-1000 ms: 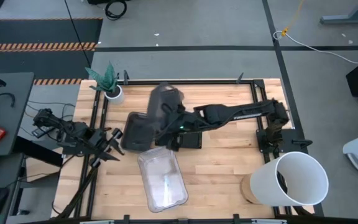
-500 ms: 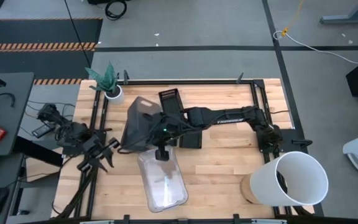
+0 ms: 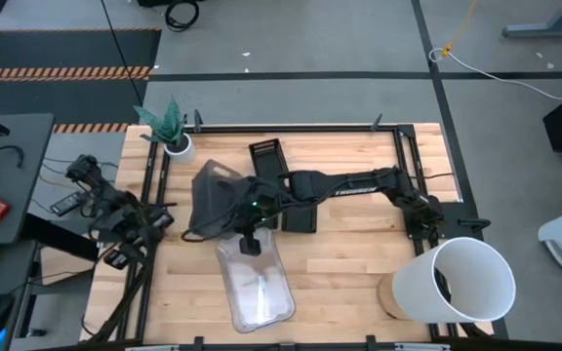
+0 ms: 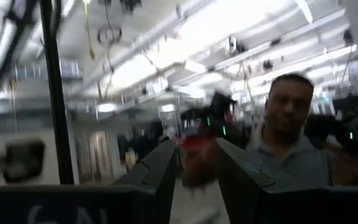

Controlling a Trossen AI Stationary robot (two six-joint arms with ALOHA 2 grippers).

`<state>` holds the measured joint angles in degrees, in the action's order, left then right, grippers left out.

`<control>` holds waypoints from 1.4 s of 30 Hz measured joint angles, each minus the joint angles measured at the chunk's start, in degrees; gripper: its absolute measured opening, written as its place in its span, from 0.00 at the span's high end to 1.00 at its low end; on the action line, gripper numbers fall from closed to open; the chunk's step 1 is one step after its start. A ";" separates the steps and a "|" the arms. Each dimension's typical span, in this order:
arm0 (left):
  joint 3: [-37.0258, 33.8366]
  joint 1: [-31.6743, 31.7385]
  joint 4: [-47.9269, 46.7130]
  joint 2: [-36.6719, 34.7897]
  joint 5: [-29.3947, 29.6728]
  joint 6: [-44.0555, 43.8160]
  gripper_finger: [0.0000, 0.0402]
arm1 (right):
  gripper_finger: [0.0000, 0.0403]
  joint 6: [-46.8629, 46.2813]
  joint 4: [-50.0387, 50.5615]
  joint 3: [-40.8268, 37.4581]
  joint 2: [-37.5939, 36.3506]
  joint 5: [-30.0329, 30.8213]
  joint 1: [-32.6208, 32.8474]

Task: Stack baskets by color
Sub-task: Stack the transparent black bin on top of the transparent black bin

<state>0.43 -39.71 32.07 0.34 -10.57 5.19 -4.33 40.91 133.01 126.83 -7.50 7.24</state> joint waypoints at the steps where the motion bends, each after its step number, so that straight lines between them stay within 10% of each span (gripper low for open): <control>1: 0.00 -0.06 1.53 0.02 -0.03 -0.02 0.71 | 0.98 -0.01 -1.00 0.03 0.49 0.20 0.08; 18: -0.02 0.02 16.59 -0.04 14.63 -1.88 0.71 | 0.98 -7.63 -8.34 0.07 5.92 1.33 -0.87; 42: -0.04 0.01 29.55 -0.02 17.02 -2.01 0.71 | 0.98 -8.44 1.59 0.70 6.27 -2.59 -8.86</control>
<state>0.38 -39.70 61.62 0.32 6.46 3.18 -12.77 42.49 133.71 133.10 -10.09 -1.62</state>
